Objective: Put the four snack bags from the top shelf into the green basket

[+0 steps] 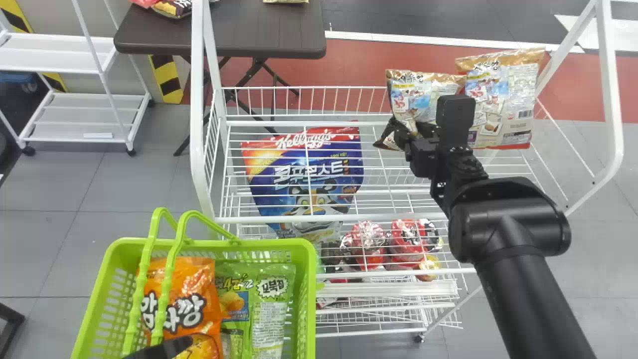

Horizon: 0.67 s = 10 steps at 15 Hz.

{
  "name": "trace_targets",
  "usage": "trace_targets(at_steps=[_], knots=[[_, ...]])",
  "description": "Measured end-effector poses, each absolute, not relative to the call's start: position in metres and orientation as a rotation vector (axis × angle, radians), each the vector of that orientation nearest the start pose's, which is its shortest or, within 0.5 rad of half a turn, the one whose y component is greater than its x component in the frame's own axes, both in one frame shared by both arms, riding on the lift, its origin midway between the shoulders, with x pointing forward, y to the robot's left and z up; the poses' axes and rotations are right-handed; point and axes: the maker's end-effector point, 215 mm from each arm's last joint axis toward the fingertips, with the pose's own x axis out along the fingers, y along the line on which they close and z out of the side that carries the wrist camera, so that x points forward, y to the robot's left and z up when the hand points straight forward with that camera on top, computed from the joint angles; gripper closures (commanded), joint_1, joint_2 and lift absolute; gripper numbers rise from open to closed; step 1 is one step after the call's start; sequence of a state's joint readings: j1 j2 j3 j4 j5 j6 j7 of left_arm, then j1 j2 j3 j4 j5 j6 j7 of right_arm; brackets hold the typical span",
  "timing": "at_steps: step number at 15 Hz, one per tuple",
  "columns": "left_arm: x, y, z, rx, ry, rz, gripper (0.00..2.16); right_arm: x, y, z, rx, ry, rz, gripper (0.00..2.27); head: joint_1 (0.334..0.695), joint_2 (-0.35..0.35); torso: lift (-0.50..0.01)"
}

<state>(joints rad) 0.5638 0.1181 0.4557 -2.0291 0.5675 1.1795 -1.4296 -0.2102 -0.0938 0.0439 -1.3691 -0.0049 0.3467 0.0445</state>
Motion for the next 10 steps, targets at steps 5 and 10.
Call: trace_targets(at_steps=[5,10], knots=[[0.226,0.176,-0.372,-1.122,0.625,-1.074,2.15,0.619,-0.240,-0.405,-0.054,0.278,0.063,2.26,0.695,-0.088,-0.001],[0.227,0.176,-0.374,-1.122,0.627,-1.068,2.15,0.543,-0.207,-0.370,0.054,0.295,0.139,2.26,0.695,-0.055,-0.001]])
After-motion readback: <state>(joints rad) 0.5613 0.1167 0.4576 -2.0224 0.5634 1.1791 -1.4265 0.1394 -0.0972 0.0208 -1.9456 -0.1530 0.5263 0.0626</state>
